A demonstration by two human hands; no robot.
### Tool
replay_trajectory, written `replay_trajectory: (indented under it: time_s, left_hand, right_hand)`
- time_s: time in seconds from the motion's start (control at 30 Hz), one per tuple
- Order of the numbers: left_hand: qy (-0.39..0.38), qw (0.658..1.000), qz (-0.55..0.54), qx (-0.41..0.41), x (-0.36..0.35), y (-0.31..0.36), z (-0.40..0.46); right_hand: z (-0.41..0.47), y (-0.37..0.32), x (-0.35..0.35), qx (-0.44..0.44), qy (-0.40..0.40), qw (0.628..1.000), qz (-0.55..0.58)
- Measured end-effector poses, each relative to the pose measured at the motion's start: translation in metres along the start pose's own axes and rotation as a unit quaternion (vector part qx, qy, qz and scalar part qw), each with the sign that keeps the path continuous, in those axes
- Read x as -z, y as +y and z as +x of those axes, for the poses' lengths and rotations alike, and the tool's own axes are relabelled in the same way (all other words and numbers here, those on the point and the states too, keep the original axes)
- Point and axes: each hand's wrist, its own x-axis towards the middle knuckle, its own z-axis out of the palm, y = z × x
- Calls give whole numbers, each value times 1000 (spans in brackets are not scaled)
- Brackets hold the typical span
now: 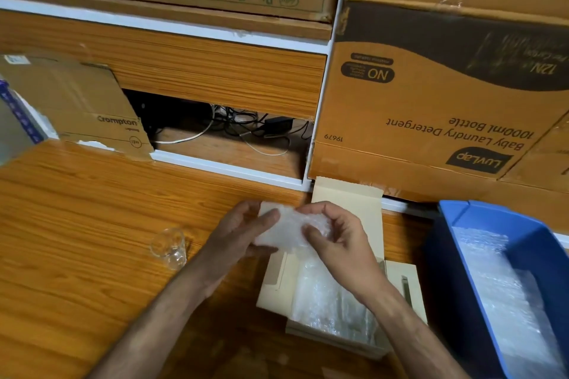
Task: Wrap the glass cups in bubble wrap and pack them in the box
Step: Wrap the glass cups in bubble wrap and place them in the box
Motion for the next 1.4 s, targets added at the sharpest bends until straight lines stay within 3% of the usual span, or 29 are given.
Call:
replay_trajectory:
  time_s: [0.13,0.23,0.33,0.43,0.7,0.87,1.0,1.13,1.4]
  left_hand:
    - [-62,997,41,13,13,6,1]
    - [-65,998,13,12,21,4,0]
    - [-73,997,10,19,31,3,-4]
    - [-96,995,29,24,40,3,-5]
    - [-42,998,45,-19,58,-2,3]
    - [-21,996,74,-49,68,-5,5]
    - [-68,995,67,-8,83,2,3]
    - [-97,988,-62,103,97,2,-2]
    - [-13,1000,11,7,101,2,-1]
  right_hand:
    - [9,0,-9,-6,-44,999,30]
    - [9,6,-25,6,43,996,76]
    - [7,13,-37,16,90,996,22]
    - [9,13,-44,18,58,998,-12]
    - [16,13,-65,-81,-4,985,150]
    - [14,24,-74,7,-90,993,77]
    - [19,31,-85,18,-29,998,61]
    - [22,31,-84,23,27,998,42]
    - [30,26,-88,21,-85,994,68]
